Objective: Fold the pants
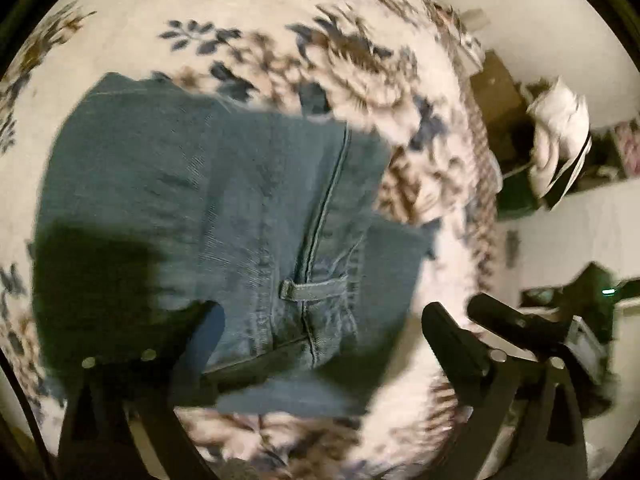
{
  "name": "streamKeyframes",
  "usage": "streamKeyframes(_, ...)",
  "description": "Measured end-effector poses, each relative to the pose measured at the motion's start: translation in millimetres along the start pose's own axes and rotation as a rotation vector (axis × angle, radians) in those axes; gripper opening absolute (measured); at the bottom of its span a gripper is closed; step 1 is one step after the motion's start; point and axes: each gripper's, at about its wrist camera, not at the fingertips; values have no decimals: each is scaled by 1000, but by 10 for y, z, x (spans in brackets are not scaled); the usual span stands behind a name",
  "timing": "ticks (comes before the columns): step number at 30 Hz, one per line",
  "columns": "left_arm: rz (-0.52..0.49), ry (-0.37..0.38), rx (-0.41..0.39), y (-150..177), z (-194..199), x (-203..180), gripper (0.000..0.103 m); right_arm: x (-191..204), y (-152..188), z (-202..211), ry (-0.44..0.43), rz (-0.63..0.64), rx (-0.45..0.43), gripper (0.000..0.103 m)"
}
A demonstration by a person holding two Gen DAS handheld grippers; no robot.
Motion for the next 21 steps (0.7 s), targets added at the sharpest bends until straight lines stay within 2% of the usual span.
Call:
streamKeyframes(1, 19, 28, -15, -30, 162, 47, 101, 58, -37, -23, -26, 12, 9, 99)
streamKeyframes(3, 37, 29, -46, -65, 349, 120, 101, 262, -103, -190, -76, 54, 47, 99)
streamKeyframes(5, 68, -21, -104, -99, 578, 335, 101, 433, -206, -403, -73, 113, 84, 99)
streamKeyframes(8, 128, -131, -169, -131, 792, 752, 101, 612, -326, -800, -25, 188, 153, 99)
streamKeyframes(11, 194, -252, -163, -136, 812, 1235, 101, 700, -348, -1231, 72, 233, 217, 101)
streamKeyframes(14, 240, -306, -151, -89, 810, 1569, 101, 835, -239, -1331, 127, 264, 171, 100)
streamKeyframes(15, 250, -320, -151, -61, 838, 1652, 101, 912, -168, -1321, 118, 289, 157, 97)
streamKeyframes(17, 265, -340, -162, -32, 879, 1773, 101, 1026, -34, -1293, 180, 327, 125, 59)
streamKeyframes(19, 271, -352, -170, -26, 906, 1833, 101, 1057, 100, -1199, 221, 341, 69, 43)
streamKeyframes(20, 270, -353, -176, -25, 933, 1838, 101, 1045, 136, -1107, 210, 312, 43, 27)
streamKeyframes(21, 266, -349, -178, -39, 951, 1809, 101, 1023, 156, -1015, 188, 280, 28, 24)
Point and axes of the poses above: each gripper's, at about its wrist camera, not at the fingertips, and z roughly against the way its jaws point, x to its left, y to its underside, and after that the axes turned 4 degrees about x, right-handed
